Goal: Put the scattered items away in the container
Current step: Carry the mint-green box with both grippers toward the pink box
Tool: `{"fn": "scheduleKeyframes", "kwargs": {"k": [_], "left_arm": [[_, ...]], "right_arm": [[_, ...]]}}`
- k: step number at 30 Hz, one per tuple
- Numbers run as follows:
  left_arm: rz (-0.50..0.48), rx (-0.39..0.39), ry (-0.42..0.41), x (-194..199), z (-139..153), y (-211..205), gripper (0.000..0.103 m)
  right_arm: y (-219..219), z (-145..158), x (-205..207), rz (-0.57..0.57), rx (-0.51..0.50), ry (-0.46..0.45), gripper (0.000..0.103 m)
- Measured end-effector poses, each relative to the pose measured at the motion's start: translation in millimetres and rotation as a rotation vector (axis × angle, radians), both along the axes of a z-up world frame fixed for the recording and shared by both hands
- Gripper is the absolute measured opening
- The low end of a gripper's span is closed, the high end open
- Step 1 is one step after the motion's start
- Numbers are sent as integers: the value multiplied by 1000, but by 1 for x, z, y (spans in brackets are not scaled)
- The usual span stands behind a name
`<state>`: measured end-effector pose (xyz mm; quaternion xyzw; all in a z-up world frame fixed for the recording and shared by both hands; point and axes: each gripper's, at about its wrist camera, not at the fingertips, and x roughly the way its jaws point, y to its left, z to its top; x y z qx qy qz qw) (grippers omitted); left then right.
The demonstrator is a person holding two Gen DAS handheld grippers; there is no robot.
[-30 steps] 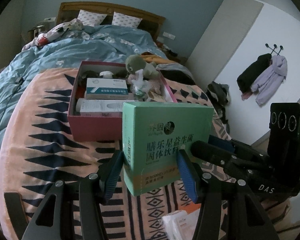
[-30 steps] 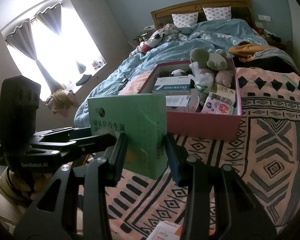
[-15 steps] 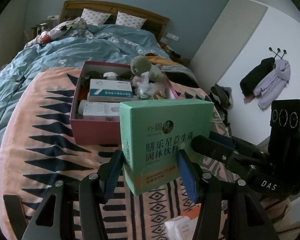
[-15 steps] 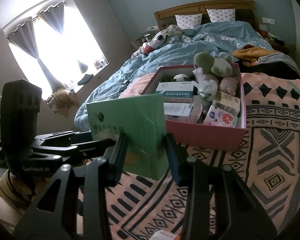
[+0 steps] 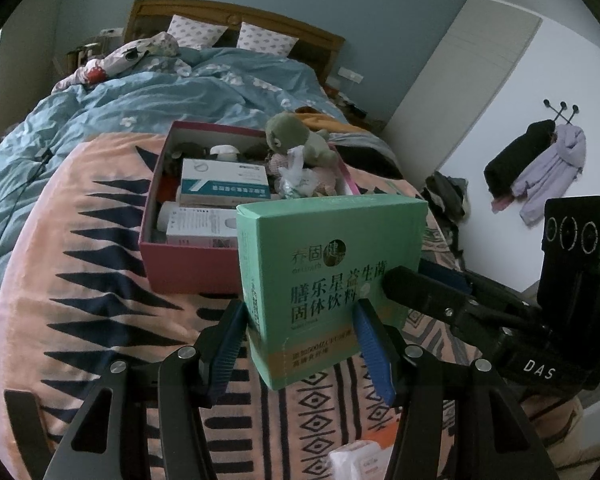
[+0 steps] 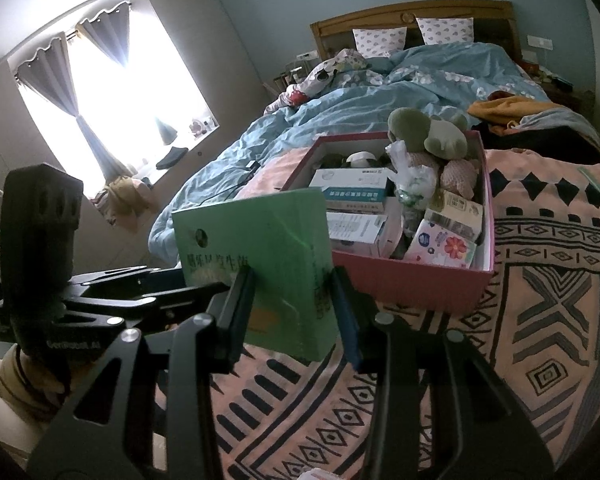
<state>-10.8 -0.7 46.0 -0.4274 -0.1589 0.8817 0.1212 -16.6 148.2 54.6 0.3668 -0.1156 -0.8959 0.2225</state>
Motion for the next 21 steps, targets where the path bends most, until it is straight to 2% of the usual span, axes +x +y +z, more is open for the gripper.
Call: {"fn": "scheduleKeyframes", "kwargs": {"k": [21], "left_arm": [[8, -4, 14, -6, 2, -3, 56]], "right_arm": [[2, 1, -6, -6, -3, -4, 43]]}}
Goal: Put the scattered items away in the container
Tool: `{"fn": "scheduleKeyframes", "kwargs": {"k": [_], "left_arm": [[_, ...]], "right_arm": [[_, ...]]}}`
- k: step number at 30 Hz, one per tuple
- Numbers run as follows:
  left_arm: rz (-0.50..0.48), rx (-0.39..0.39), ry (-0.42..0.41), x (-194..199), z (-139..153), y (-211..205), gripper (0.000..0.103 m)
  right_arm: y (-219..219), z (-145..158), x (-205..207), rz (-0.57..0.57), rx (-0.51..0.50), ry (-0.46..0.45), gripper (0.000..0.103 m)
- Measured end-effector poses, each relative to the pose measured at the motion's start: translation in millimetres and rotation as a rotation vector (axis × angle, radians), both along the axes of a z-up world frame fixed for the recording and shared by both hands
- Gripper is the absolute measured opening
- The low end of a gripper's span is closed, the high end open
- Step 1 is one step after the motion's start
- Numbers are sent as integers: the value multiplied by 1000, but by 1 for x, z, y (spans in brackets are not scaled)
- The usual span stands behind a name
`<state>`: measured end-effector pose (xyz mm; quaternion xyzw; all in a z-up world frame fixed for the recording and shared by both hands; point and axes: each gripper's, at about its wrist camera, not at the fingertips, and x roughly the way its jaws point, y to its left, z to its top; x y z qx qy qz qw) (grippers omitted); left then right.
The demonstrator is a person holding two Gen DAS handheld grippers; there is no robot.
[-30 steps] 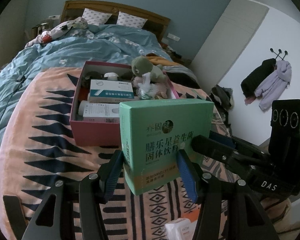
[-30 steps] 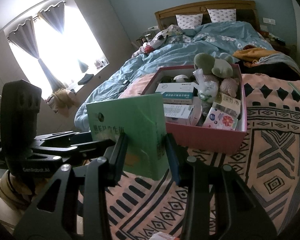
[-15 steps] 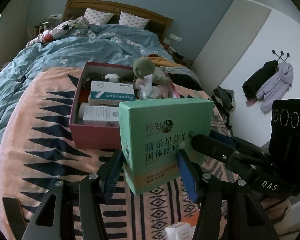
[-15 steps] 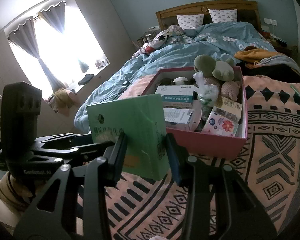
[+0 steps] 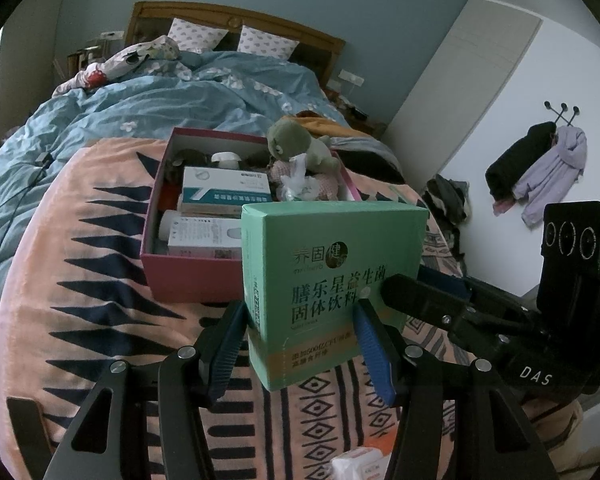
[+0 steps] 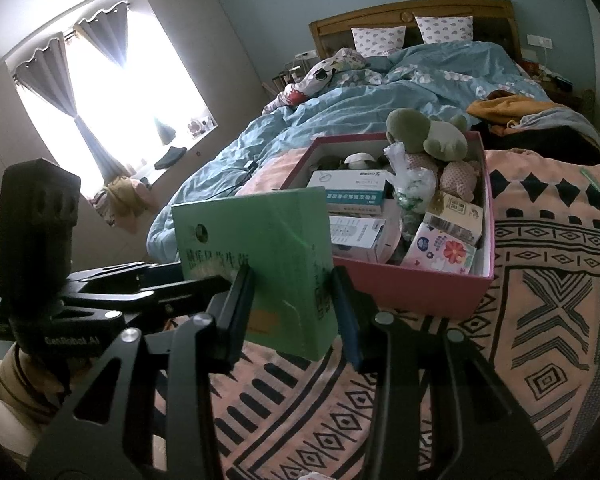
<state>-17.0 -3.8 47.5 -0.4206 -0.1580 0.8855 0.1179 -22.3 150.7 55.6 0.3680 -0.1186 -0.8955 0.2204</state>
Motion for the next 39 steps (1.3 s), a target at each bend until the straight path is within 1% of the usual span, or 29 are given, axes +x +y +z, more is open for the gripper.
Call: {"fn": "scheduleKeyframes", "kwargs": {"k": [18, 39], "left_arm": [[1, -5, 7, -2, 7, -3, 56], [-51, -3, 20, -18, 16, -16, 56]], "right_arm": [[-3, 6, -4, 1, 2, 3, 43], [-13, 15, -14, -46, 18, 9, 43]]}}
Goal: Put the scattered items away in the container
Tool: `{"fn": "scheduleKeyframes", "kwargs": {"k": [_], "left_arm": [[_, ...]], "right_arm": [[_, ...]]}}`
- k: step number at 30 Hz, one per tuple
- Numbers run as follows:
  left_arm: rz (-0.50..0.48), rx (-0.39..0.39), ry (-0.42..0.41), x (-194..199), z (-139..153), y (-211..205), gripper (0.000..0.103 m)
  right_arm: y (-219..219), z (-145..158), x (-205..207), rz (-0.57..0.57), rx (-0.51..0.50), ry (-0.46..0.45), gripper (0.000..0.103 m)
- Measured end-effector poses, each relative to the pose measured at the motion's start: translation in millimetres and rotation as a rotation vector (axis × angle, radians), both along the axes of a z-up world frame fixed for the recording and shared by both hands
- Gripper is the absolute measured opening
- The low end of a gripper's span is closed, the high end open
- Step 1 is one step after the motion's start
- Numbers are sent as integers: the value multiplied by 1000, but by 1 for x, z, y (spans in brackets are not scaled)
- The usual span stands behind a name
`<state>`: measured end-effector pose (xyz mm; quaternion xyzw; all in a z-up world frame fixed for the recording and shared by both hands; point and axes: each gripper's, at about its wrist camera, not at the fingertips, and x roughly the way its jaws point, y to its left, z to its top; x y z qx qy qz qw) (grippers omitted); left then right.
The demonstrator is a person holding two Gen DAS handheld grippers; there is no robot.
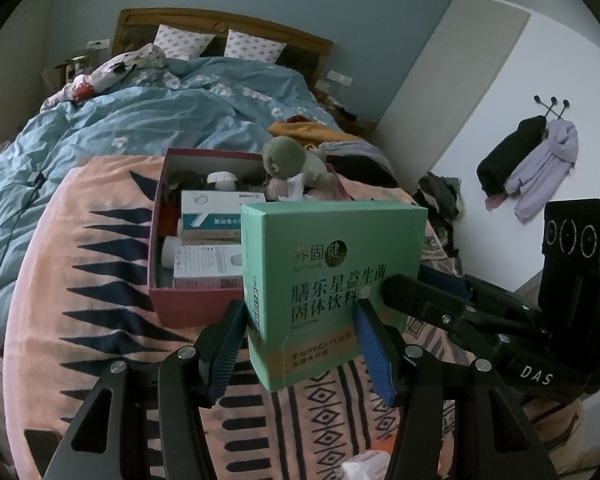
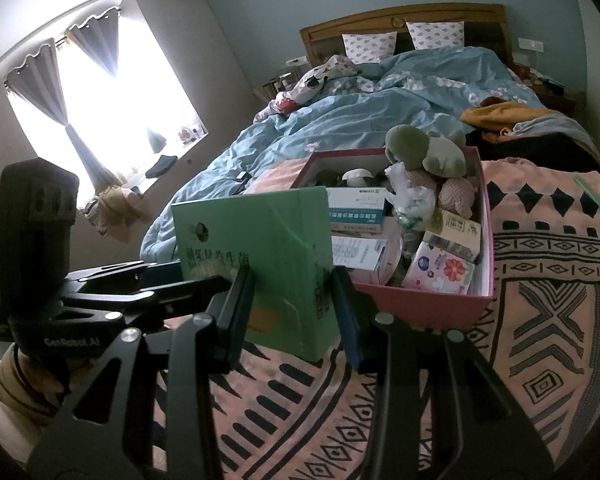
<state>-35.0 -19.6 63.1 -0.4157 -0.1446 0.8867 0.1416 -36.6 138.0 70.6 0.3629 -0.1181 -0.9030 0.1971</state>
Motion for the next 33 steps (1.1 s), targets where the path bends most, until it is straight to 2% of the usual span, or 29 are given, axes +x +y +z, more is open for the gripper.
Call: {"fn": "scheduleKeyframes", "kwargs": {"k": [33], "left_arm": [[-30, -10, 28, -27, 4, -1, 56]], "right_arm": [[5, 5, -23, -42, 12, 19, 43]]}}
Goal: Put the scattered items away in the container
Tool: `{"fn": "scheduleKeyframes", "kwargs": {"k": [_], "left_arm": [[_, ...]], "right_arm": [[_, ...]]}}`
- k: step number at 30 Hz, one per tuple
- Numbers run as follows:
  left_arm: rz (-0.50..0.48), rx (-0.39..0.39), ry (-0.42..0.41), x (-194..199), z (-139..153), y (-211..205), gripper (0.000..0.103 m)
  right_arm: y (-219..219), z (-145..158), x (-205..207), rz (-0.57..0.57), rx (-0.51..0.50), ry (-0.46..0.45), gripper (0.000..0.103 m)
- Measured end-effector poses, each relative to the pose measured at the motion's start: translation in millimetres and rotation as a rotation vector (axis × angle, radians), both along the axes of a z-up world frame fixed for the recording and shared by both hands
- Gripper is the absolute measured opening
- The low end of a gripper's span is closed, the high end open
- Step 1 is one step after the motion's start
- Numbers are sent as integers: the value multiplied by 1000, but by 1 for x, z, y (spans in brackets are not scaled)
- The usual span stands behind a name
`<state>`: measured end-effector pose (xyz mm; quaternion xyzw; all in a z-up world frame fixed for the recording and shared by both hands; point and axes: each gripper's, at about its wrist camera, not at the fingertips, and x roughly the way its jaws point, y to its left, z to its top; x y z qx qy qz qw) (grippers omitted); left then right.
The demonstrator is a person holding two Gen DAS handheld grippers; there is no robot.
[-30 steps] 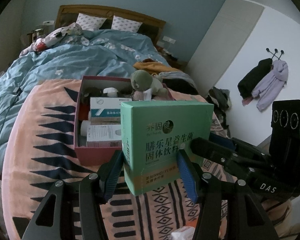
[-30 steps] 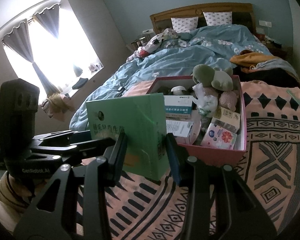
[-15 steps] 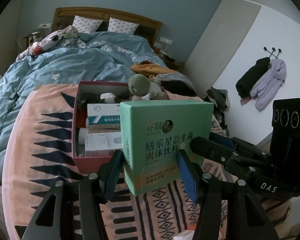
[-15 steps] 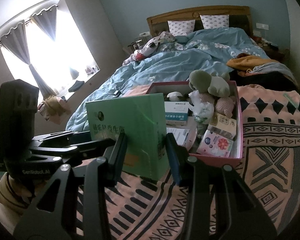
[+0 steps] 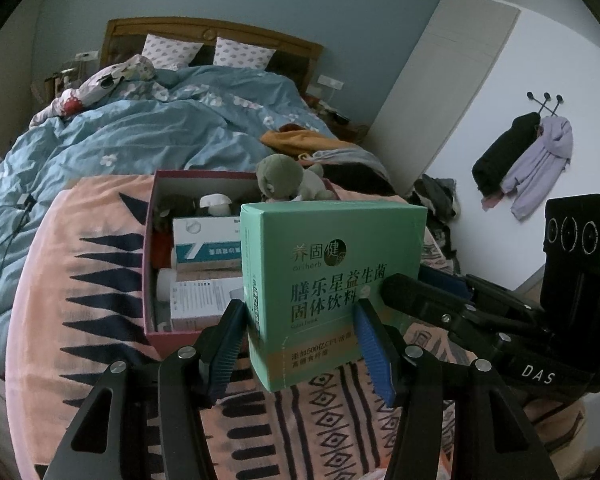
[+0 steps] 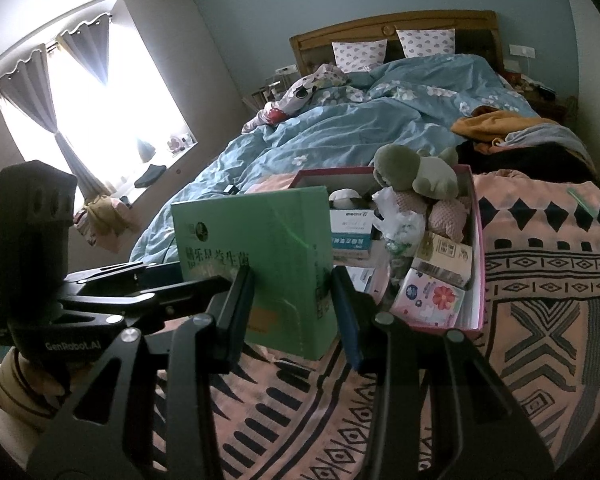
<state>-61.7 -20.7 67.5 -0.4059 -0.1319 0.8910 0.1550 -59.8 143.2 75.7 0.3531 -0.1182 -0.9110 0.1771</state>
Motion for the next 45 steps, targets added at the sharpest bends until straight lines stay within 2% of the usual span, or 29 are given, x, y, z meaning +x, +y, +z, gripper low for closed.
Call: {"fn": "scheduleKeyframes", "kwargs": {"k": [45], "left_arm": [[24, -36, 28, -37, -4, -16, 56]], "right_arm": [[-3, -6, -40, 8, -8, -8, 44]]}}
